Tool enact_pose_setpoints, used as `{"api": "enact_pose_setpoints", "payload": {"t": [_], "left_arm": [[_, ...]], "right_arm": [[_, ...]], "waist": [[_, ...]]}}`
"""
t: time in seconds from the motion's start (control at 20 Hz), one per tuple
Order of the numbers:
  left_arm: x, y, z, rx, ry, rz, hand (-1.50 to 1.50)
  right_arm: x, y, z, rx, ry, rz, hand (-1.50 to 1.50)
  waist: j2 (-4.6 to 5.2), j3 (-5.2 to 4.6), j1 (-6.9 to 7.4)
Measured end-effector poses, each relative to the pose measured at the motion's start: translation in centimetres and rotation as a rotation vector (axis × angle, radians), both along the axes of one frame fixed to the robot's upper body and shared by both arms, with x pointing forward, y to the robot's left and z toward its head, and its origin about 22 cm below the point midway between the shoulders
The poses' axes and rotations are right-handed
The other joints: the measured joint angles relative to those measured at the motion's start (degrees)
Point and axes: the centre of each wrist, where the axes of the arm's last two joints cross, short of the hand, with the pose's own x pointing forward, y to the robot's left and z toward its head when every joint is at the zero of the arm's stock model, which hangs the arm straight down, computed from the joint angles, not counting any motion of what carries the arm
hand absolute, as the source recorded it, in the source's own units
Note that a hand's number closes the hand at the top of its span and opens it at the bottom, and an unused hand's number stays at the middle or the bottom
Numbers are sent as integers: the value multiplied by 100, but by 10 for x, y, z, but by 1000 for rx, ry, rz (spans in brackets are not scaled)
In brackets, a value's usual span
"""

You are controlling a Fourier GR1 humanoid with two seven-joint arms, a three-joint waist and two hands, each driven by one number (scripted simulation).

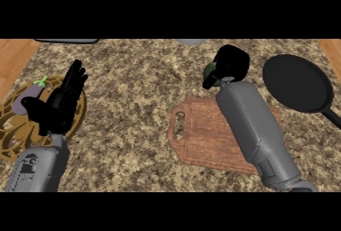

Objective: Pick the squash from the cutting board and place it in the pan

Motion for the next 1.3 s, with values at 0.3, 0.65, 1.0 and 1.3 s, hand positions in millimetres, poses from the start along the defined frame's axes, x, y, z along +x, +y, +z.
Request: {"api": "enact_pose_setpoints", "payload": {"t": [0.3,0.65,1.0,1.3], "left_arm": [[0,-5,3,-1,1,0,0],[-5,5,1,-2,3,22,0],[-5,11,1,-4,1,35,0],[-8,8,-2,3,1,28,0]], "right_arm": [[12,27,35,-28,-219,-179,150],[25,-11,49,90,-416,-291,150],[33,-89,38,134,-503,-403,150],[23,-167,10,49,-504,-479,150]], "waist": [[-8,2,-26],[-14,8,-142],[-17,8,-206],[-3,12,-183]]}}
